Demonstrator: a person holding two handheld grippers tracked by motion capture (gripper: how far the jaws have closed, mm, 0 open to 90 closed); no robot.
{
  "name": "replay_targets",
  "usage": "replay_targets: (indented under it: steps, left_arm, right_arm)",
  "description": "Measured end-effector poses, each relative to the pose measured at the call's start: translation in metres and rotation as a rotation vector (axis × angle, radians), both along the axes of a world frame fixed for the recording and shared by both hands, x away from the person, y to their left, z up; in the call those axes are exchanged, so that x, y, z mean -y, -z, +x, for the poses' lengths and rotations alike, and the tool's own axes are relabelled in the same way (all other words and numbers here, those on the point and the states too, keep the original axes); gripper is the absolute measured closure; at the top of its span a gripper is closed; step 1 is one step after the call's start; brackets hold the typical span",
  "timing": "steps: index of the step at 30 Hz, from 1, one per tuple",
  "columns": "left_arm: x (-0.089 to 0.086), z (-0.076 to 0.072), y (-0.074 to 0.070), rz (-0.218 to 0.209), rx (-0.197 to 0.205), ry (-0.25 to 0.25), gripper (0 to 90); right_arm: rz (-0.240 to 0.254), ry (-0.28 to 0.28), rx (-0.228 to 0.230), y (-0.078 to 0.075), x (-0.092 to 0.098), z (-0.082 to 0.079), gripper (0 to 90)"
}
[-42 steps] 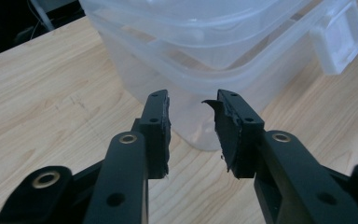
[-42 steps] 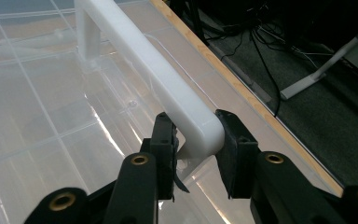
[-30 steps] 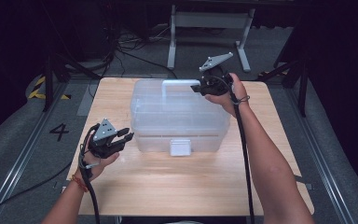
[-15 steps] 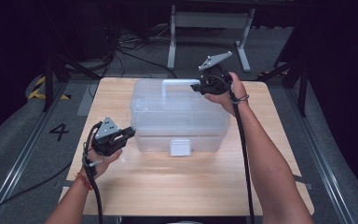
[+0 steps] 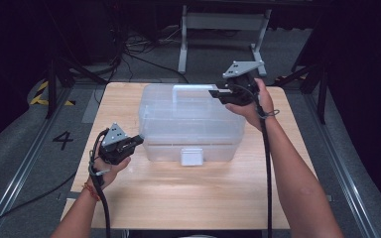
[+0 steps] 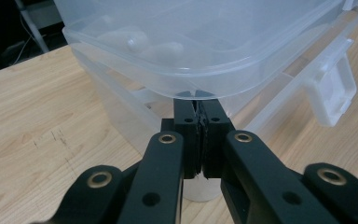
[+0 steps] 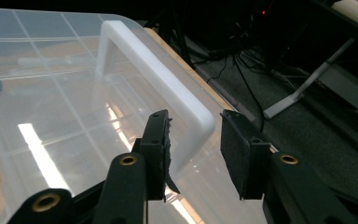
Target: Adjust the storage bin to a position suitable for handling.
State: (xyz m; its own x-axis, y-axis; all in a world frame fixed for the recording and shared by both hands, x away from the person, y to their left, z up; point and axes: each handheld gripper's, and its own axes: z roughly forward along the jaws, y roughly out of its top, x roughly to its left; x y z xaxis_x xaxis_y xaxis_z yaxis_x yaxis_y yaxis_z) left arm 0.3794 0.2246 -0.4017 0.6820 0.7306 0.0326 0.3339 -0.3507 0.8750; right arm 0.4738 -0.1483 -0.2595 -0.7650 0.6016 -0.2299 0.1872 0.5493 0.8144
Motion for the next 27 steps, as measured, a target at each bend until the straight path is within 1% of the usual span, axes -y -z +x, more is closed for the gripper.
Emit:
replay_targets:
  steps: [1, 3, 5, 7, 10, 12, 15, 16, 17, 19, 20, 21, 22, 23, 24, 27]
  left_arm:
    - [0.000, 0.000, 0.000, 0.001, 0.004, -0.001, 88.0]
    - [0.000, 0.000, 0.000, 0.003, 0.007, 0.000, 88.0]
    - [0.000, 0.000, 0.000, 0.011, 0.010, 0.000, 88.0]
    - [0.001, 0.001, -0.001, 0.016, 0.017, -0.003, 88.0]
    - [0.002, 0.001, -0.001, 0.021, 0.015, -0.005, 88.0]
    - [0.002, 0.001, -0.001, 0.024, 0.018, -0.005, 88.0]
    - [0.002, 0.002, -0.002, 0.023, 0.013, -0.004, 87.9]
    - [0.002, 0.002, -0.002, 0.022, 0.014, -0.006, 88.0]
    - [0.002, 0.002, -0.002, 0.022, 0.014, -0.006, 88.0]
    - [0.003, 0.003, -0.005, 0.014, 0.024, -0.011, 87.9]
    - [0.003, 0.003, -0.005, 0.014, 0.024, -0.011, 87.7]
    - [0.003, 0.003, -0.006, 0.008, 0.026, -0.012, 87.7]
    - [0.003, 0.003, -0.007, 0.006, 0.028, -0.010, 87.6]
    - [0.003, 0.003, -0.007, 0.005, 0.028, -0.012, 87.6]
    - [0.002, 0.004, -0.008, 0.010, 0.033, -0.012, 87.6]
    - [0.003, 0.004, -0.012, 0.012, 0.040, -0.013, 87.5]
  right_arm:
    - [0.003, 0.001, 0.008, -0.001, 0.004, -0.003, 62.5]
    - [-0.016, 0.021, 0.037, -0.002, 0.016, -0.014, 62.1]
    - [-0.010, 0.022, 0.045, 0.000, 0.028, -0.022, 61.6]
    - [-0.009, 0.037, 0.061, 0.004, 0.043, -0.032, 60.9]
    - [0.006, 0.055, 0.072, 0.010, 0.062, -0.042, 60.5]
    - [0.022, 0.065, 0.070, 0.016, 0.076, -0.048, 60.4]
    - [0.029, 0.082, 0.071, 0.024, 0.090, -0.055, 60.0]
    - [0.039, 0.084, 0.067, 0.028, 0.094, -0.056, 59.9]
    - [0.043, 0.085, 0.063, 0.031, 0.098, -0.058, 59.7]
    - [0.034, 0.094, 0.057, 0.040, 0.105, -0.062, 59.0]
    - [0.034, 0.094, 0.057, 0.040, 0.105, -0.062, 59.0]
    - [0.033, 0.091, 0.056, 0.045, 0.107, -0.063, 58.8]
    - [0.046, 0.085, 0.041, 0.052, 0.111, -0.065, 58.0]
    - [0.039, 0.085, 0.036, 0.061, 0.112, -0.066, 57.4]
    - [0.039, 0.085, 0.036, 0.061, 0.112, -0.066, 57.4]
    - [0.028, 0.074, 0.027, 0.075, 0.113, -0.068, 56.4]
